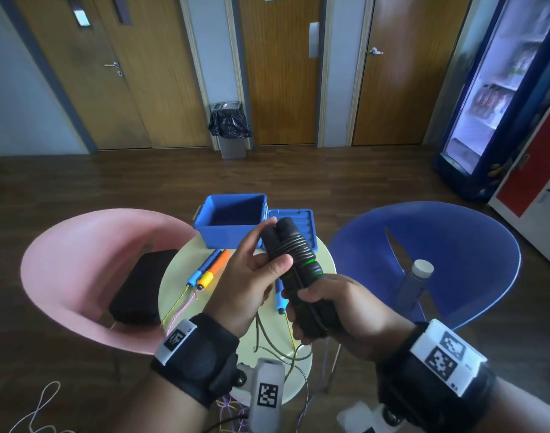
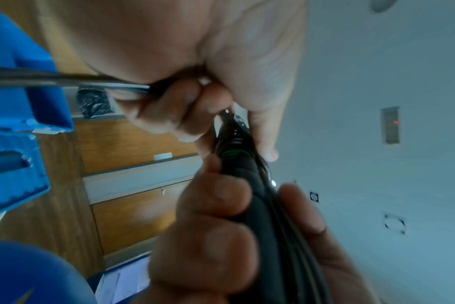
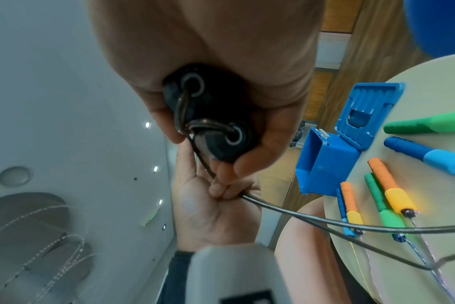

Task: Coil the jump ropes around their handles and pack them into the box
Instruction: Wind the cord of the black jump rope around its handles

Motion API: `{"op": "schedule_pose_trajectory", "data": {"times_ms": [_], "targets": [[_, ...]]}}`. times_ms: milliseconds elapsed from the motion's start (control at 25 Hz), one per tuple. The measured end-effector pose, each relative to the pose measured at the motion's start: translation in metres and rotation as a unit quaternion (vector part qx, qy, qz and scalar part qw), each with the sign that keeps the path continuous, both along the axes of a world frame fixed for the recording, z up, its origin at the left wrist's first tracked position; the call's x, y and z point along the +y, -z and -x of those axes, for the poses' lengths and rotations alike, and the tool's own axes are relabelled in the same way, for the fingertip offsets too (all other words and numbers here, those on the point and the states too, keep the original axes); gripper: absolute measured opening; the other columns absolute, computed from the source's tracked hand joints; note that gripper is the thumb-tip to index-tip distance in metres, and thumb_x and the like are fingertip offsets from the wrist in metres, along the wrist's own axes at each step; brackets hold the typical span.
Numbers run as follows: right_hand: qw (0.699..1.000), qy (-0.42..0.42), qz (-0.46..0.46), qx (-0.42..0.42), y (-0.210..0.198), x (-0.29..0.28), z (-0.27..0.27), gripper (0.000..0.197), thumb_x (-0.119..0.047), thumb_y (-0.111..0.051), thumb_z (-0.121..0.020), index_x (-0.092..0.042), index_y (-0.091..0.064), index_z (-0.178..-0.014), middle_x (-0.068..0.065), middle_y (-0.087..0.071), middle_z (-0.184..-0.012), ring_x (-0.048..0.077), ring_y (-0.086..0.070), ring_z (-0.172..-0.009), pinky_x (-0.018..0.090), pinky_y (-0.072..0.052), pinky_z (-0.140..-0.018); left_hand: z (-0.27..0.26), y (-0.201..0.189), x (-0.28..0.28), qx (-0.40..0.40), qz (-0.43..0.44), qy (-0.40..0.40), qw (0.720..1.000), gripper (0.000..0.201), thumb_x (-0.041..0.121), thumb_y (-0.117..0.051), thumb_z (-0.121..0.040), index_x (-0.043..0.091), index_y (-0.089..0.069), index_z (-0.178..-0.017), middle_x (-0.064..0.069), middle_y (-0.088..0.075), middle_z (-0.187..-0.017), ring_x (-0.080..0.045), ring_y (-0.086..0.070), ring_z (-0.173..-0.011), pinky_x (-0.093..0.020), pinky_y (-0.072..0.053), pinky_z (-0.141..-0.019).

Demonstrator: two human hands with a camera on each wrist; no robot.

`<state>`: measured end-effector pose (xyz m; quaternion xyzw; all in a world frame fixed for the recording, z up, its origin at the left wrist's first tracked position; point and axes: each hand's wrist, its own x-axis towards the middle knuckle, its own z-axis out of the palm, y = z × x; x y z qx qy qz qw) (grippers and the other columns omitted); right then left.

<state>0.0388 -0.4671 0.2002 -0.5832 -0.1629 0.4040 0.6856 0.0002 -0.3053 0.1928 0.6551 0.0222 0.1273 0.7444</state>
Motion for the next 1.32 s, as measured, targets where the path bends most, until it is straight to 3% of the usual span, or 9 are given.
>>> {"op": "schedule_pose_trajectory", "data": {"times_ms": [160, 320, 440, 560, 640, 760, 920, 1120, 1320], "targets": [[1.000, 0.016, -0.014, -0.007, 0.002, 0.000, 0.000, 0.037, -0.018, -0.060, -0.070, 0.005, -0.063, -0.100, 0.024, -0.061, -0.080, 0.033, -0.059, -0.061, 0.032, -0.048, -0.056, -0.003, 0.005, 0.006, 0.004, 0.019, 0.017, 1.000, 0.063, 0.017, -0.069, -0.078, 0.041, -0.049, -0.134, 0.008, -0.051, -0.059, -0.008, -0.040, -0.045, -0.020, -0.030, -0.042], [0.994, -0.049, -0.079, 0.061, -0.005, -0.006, -0.003, 0.045, -0.023, -0.060, -0.069, 0.002, -0.057, -0.107, 0.022, -0.059, -0.082, 0.031, -0.060, -0.063, 0.032, -0.048, -0.059, -0.002, -0.004, 0.006, -0.007, 0.032, 0.063, 0.997, 0.077, 0.007, -0.076, -0.079, 0.030, -0.040, -0.143, 0.010, -0.053, -0.055, -0.003, -0.045, -0.042, -0.014, -0.036, -0.043], [0.968, -0.114, -0.169, 0.148, -0.006, -0.007, -0.004, 0.045, -0.028, -0.060, -0.076, -0.002, -0.054, -0.113, 0.015, -0.061, -0.084, 0.030, -0.062, -0.068, 0.035, -0.048, -0.066, -0.004, -0.011, 0.001, -0.033, 0.080, 0.098, 0.991, 0.091, 0.030, -0.082, -0.073, 0.029, -0.032, -0.148, 0.006, -0.062, -0.065, -0.006, -0.049, -0.045, -0.015, -0.039, -0.045], [0.930, -0.175, -0.248, 0.208, -0.004, -0.002, -0.001, 0.041, -0.031, -0.052, -0.087, -0.002, -0.054, -0.115, 0.009, -0.065, -0.090, 0.026, -0.068, -0.077, 0.033, -0.052, -0.071, -0.008, -0.009, -0.005, -0.030, 0.109, 0.127, 0.985, 0.096, 0.054, -0.083, -0.069, 0.039, -0.032, -0.149, -0.014, -0.070, -0.096, -0.026, -0.064, -0.088, -0.032, -0.051, -0.077], [0.920, -0.189, -0.262, 0.221, -0.001, -0.002, -0.004, 0.041, -0.033, -0.052, -0.089, -0.002, -0.054, -0.116, 0.010, -0.067, -0.093, 0.027, -0.071, -0.085, 0.033, -0.056, -0.076, -0.010, -0.008, -0.011, -0.023, 0.139, 0.139, 0.980, 0.089, 0.055, -0.083, -0.068, 0.045, -0.039, -0.144, -0.024, -0.065, -0.112, -0.038, -0.056, -0.108, -0.050, -0.043, -0.094], [0.951, -0.183, -0.166, 0.184, 0.001, -0.004, -0.016, 0.052, -0.041, -0.057, -0.082, -0.001, -0.059, -0.115, 0.018, -0.068, -0.101, 0.032, -0.071, -0.088, 0.036, -0.057, -0.076, -0.013, -0.006, -0.013, -0.013, 0.165, 0.111, 0.980, 0.087, 0.049, -0.086, -0.067, 0.038, -0.043, -0.142, -0.029, -0.064, -0.108, -0.041, -0.057, -0.095, -0.047, -0.046, -0.086], [0.999, -0.029, 0.041, 0.013, 0.001, -0.004, -0.033, 0.049, -0.034, -0.065, -0.064, -0.005, -0.063, -0.103, 0.015, -0.060, -0.091, 0.027, -0.061, -0.075, 0.033, -0.050, -0.065, -0.022, 0.005, -0.011, 0.001, 0.131, -0.037, 0.991, 0.066, 0.029, -0.085, -0.061, 0.041, -0.060, -0.121, -0.023, -0.068, -0.095, -0.032, -0.066, -0.085, -0.033, -0.053, -0.075], [0.915, -0.030, 0.275, -0.294, -0.005, 0.009, -0.031, 0.022, -0.016, -0.063, -0.075, -0.003, -0.056, -0.092, 0.006, -0.058, -0.073, 0.019, -0.054, -0.062, 0.033, -0.047, -0.059, -0.033, 0.011, -0.020, 0.007, 0.020, -0.118, 0.993, 0.063, 0.034, -0.086, -0.055, 0.046, -0.062, -0.112, -0.008, -0.070, -0.081, -0.016, -0.065, -0.068, -0.021, -0.051, -0.062], [0.995, 0.002, 0.092, -0.034, -0.007, 0.003, -0.027, 0.032, -0.009, -0.056, -0.060, 0.002, -0.057, -0.090, 0.021, -0.058, -0.075, 0.031, -0.059, -0.060, 0.032, -0.051, -0.056, -0.034, 0.011, -0.007, 0.000, 0.001, -0.048, 0.999, 0.075, 0.027, -0.083, -0.065, 0.041, -0.053, -0.132, -0.001, -0.063, -0.065, -0.010, -0.053, -0.054, -0.016, -0.044, -0.053]]}}
